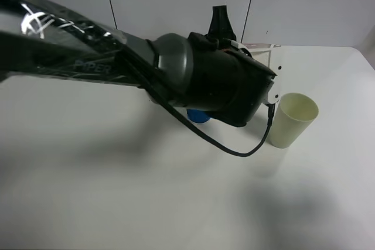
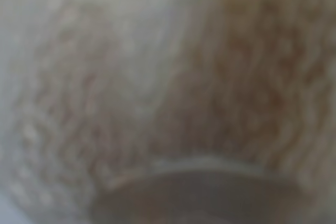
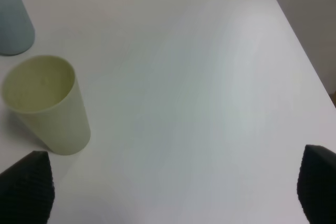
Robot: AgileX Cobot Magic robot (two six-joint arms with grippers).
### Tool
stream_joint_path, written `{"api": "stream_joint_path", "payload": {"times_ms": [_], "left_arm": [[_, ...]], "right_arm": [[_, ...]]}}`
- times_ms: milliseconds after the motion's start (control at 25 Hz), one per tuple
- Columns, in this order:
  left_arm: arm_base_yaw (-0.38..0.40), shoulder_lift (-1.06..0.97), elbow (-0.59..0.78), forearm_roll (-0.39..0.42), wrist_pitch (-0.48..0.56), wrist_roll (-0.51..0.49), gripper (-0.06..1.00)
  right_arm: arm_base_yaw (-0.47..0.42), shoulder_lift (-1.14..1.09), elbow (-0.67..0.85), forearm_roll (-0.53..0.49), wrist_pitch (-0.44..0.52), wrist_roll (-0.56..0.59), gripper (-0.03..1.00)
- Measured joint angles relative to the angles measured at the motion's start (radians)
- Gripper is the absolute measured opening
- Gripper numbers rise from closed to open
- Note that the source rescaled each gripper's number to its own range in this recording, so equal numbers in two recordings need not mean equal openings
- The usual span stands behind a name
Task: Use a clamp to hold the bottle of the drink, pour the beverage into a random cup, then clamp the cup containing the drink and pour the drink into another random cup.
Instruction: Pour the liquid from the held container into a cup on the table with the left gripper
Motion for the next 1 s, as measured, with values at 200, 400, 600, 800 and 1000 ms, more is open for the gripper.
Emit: {"api": "stream_joint_path", "payload": {"times_ms": [200, 400, 600, 800, 1000], "left_arm": [[-0.015, 0.044, -0.065, -0.003, -0.006, 0.046, 0.0], [-0.042, 0.076, -0.067, -0.001, 0.012, 0.059, 0.0], [-0.06, 0.077, -0.077, -0.002, 0.024, 0.068, 0.0], [-0.06, 0.08, -0.078, 0.008, 0.026, 0.1, 0.0], [-0.06, 0.081, -0.078, 0.045, 0.026, 0.103, 0.0]], "right_arm": [[0.0, 0.0, 0.0, 0.0, 0.0, 0.0, 0.78], [0.0, 0.0, 0.0, 0.0, 0.0, 0.0, 0.78], [0.0, 0.0, 0.0, 0.0, 0.0, 0.0, 0.78], [0.0, 0.0, 0.0, 0.0, 0.0, 0.0, 0.78], [0.0, 0.0, 0.0, 0.0, 0.0, 0.0, 0.78]]}}
